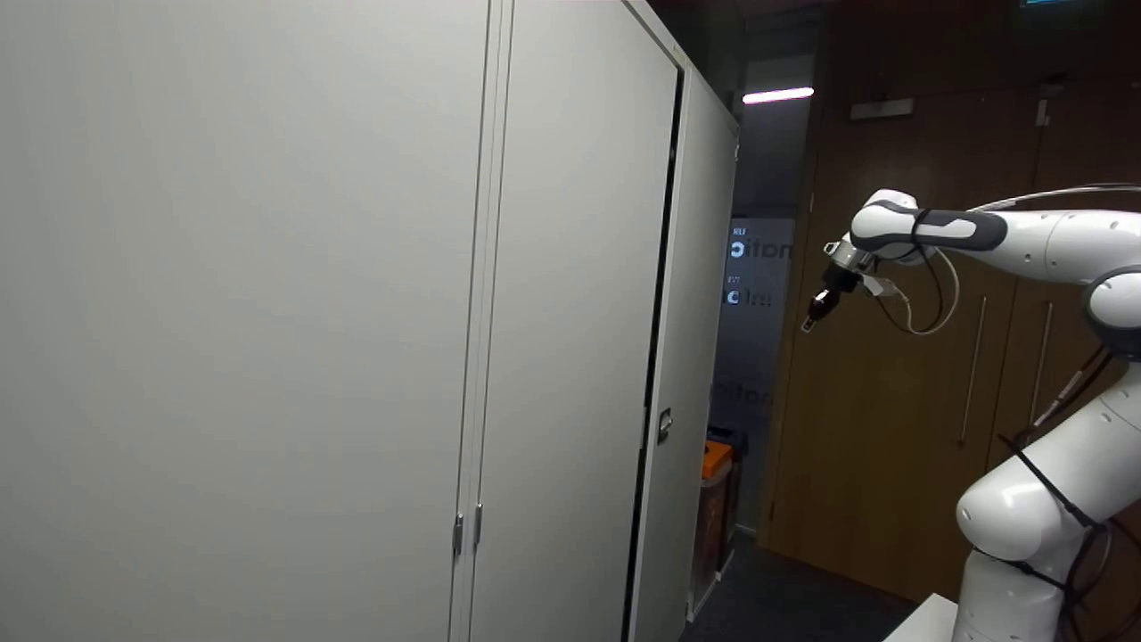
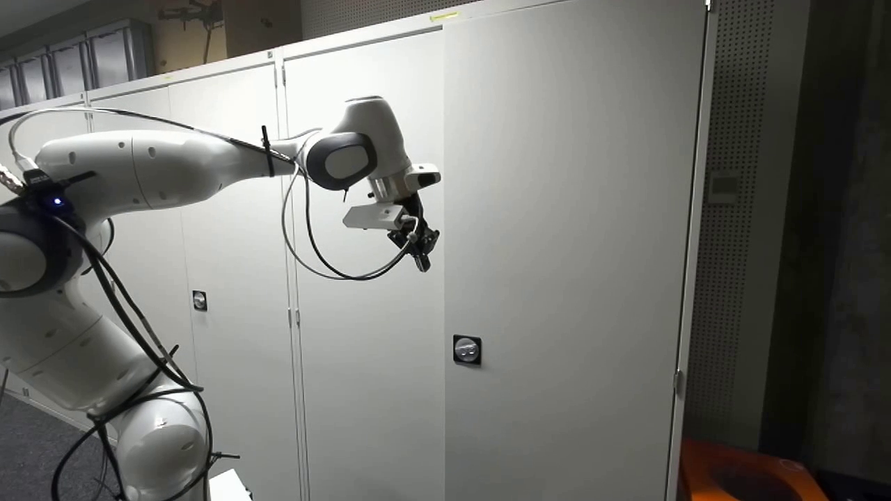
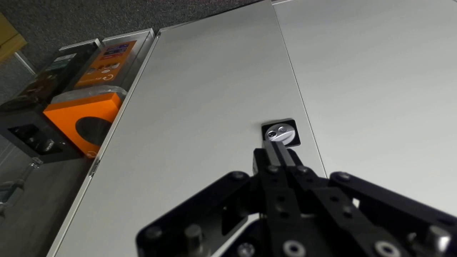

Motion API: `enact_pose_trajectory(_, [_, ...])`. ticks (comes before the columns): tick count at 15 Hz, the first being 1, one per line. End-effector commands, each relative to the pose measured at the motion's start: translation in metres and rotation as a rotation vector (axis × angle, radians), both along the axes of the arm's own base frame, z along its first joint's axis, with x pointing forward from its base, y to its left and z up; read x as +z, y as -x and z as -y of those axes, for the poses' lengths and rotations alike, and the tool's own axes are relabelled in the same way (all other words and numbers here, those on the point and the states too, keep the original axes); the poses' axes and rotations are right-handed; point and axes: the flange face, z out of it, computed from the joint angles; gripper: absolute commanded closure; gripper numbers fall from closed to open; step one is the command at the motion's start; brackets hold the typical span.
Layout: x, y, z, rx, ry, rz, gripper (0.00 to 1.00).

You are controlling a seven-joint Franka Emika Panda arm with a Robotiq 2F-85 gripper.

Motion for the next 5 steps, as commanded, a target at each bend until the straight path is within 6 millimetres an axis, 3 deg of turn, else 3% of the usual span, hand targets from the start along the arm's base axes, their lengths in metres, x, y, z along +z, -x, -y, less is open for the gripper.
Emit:
enact_pose_trajectory(1, [0.0002, -0.0008, 0.0001, 0.001, -0.001, -0.003, 0.91])
enact_pose_trajectory(2, [-0.0001, -0.0012, 0.0002, 0.001, -0.001, -0.004, 0.85])
enact_pose_trajectory(5, [-0.0006, -0.0015, 0.0003, 0.001, -0.001, -0.005, 0.84])
